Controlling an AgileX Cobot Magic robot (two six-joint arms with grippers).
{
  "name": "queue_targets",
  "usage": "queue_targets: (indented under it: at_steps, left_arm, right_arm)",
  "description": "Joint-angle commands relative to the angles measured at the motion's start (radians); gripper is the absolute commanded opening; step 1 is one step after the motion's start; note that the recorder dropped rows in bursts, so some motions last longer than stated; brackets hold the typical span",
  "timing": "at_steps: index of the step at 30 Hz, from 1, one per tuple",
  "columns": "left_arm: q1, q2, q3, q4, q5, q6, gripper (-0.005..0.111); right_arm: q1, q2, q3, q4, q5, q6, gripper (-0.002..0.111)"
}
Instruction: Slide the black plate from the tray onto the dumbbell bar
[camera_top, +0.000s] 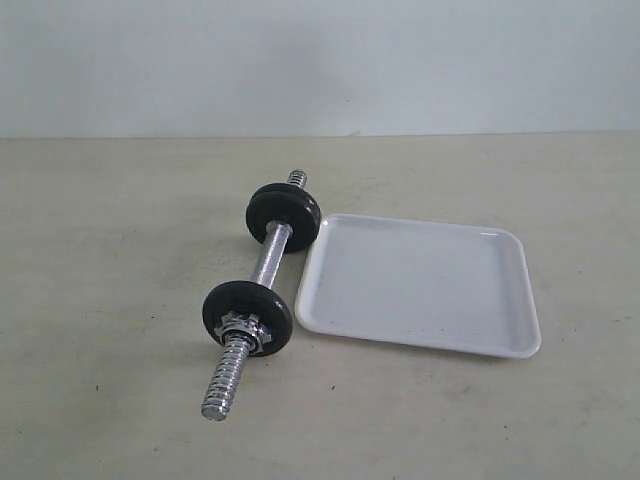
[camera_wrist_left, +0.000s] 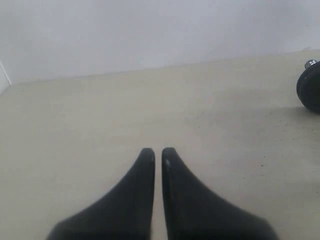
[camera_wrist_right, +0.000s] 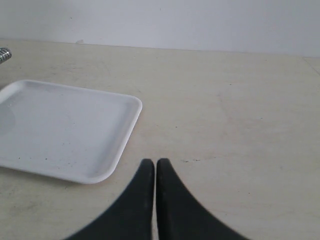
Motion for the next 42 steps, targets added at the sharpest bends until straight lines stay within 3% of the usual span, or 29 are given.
queue_targets:
  at_steps: [1, 42]
  left_arm:
    - [-0.038, -0.005, -0.001, 0.003, -0.002, -0.009, 0.004]
    - [-0.035, -0.005, -0.001, 0.003, -0.002, -0.009, 0.004]
  right_arm:
    - [0.001, -0.004, 0.000, -0.002, -0.006, -0.002, 0.000]
    - [0.001, -0.004, 0.000, -0.002, -0.032, -0.002, 0.000]
